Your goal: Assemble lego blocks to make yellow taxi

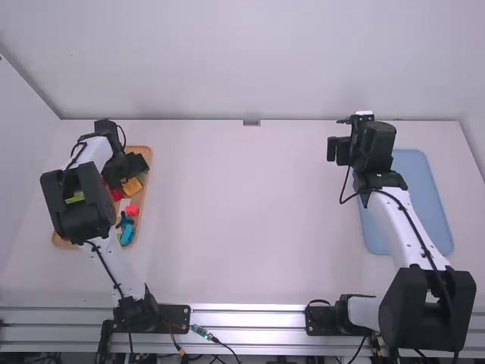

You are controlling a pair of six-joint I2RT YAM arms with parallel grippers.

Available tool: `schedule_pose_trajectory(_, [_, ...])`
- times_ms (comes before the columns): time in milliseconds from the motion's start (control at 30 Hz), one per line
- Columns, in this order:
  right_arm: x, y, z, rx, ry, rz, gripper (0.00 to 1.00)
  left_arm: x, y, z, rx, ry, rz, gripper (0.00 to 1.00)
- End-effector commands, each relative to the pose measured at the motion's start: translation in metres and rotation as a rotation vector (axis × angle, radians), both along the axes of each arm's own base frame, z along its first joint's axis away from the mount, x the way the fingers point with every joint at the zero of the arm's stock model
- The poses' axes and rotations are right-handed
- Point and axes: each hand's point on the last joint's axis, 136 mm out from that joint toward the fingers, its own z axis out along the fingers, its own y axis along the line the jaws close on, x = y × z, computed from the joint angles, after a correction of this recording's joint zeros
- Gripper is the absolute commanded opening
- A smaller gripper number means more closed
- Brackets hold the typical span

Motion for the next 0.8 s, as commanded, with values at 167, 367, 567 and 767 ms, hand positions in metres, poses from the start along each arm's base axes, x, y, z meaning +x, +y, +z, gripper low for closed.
schedule_pose_trajectory(167, [0.004, 0.002, 0.008, 0.003, -0.020, 0.005, 0.99, -0.010, 0.009, -0.005, 0.024, 0.031, 0.058, 0.86])
schedule_pose_trajectory(367, [0.004, 0.002, 0.009, 0.004, -0.023, 0.008, 0.99, -0.015, 0.005, -0.008, 0.011, 0.052, 0.057, 0.86])
schedule_pose_trajectory(567, [0.004, 0.002, 0.009, 0.004, -0.022, 0.008, 0.99, -0.029, 0.015, -0.010, 0.061, 0.107, 0.120, 0.88])
schedule_pose_trajectory(767, [0.004, 0.003, 0.009, 0.005, -0.023, 0.009, 0.99, -0.028, 0.009, -0.010, 0.056, 0.109, 0.101, 0.86])
